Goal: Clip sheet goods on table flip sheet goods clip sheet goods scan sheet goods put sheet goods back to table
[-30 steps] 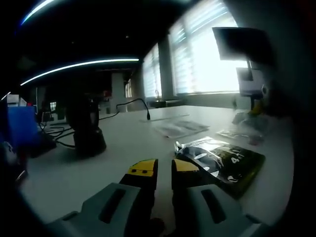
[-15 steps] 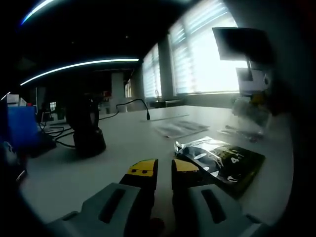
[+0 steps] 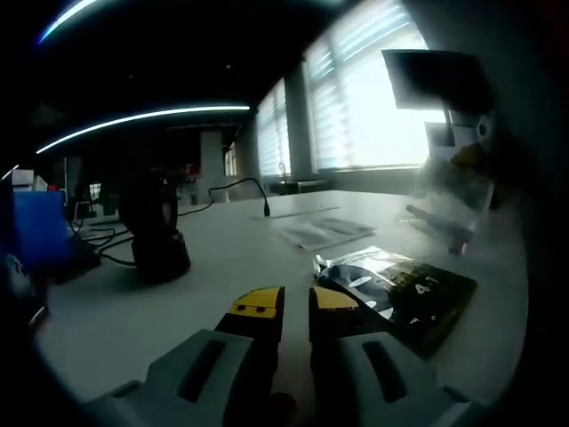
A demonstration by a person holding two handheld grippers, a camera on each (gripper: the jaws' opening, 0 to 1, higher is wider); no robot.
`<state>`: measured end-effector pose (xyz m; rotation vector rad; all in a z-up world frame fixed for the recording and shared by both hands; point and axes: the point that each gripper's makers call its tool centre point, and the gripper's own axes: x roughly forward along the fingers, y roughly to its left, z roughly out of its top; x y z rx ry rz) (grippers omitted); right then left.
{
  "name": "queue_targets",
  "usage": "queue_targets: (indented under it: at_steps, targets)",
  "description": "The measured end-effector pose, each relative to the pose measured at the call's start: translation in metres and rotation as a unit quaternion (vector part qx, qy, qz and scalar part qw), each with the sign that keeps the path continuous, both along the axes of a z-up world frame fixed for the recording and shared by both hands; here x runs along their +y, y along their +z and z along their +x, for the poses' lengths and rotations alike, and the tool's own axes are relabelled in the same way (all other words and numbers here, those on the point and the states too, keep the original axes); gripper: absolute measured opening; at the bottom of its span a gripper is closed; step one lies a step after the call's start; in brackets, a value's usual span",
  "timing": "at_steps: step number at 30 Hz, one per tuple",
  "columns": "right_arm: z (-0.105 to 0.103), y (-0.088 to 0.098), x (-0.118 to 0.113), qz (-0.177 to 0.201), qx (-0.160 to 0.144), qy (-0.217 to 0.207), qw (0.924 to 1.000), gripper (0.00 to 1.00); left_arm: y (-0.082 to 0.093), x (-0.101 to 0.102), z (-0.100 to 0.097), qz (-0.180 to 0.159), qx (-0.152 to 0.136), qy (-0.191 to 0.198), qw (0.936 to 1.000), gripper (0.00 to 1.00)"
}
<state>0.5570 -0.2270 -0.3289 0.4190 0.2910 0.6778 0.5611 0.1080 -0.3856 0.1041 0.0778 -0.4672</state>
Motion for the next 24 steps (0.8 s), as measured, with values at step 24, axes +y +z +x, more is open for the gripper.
queue_targets:
  at_steps: [24]
  targets:
    - [-0.016,0.09,0.054,-0.023,-0.066,-0.006,0.9976,0.0,0.003,-0.019,-0.018,-0.001,-0.002,-0.001,1.0,0.04]
